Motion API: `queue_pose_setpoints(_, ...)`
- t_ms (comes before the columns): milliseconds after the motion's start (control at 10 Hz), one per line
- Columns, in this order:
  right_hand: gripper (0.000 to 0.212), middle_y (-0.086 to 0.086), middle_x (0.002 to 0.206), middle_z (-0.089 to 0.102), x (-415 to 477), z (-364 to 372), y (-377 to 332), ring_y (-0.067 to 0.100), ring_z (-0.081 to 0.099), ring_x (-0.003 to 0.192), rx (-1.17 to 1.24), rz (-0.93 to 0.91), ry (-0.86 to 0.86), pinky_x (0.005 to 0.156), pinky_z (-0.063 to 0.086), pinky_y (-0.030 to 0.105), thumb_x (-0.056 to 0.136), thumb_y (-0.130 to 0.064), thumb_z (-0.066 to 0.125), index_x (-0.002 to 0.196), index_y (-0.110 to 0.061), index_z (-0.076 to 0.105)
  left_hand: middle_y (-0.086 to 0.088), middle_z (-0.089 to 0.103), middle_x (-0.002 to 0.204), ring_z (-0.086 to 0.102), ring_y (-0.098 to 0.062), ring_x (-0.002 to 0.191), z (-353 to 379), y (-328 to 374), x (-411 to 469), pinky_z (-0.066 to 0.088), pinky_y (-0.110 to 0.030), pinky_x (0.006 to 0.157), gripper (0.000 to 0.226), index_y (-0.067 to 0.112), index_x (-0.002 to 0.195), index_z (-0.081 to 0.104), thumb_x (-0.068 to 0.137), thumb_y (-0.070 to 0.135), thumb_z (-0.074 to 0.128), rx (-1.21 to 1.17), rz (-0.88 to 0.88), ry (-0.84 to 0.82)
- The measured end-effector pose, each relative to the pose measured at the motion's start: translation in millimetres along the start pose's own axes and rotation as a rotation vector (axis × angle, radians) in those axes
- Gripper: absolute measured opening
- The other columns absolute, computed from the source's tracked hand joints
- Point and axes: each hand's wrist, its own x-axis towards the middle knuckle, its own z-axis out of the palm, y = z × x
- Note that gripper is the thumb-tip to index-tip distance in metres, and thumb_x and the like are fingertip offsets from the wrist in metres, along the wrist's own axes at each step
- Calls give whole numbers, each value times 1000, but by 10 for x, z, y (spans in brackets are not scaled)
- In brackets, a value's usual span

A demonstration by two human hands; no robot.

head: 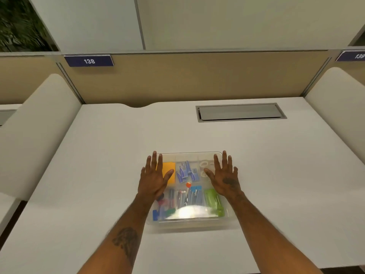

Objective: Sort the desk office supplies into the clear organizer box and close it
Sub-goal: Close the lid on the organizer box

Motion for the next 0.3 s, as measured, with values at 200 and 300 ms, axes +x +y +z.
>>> queue_pose_setpoints(200,97,13,161,-6,-334,-7,-96,32,-1,148,-41,-122,-3,115,16,56,74,-78,-17,152,-26,7,-2,-19,162,-13,-24,150,16,163,-320,8,-52,121,103,24,154,-8,69,81,-21,107,108,-28)
queue_pose_setpoints(300,97,10,161,-6,-462,6,-143,31,-3,148,-22,-157,-10,115,13,56,73,-80,-14,152,-29,6,-2,-19,162,-13,-24,150,35,236,-479,8,-53,119,92,26,154,-10,77,77,-12,140,99,-22)
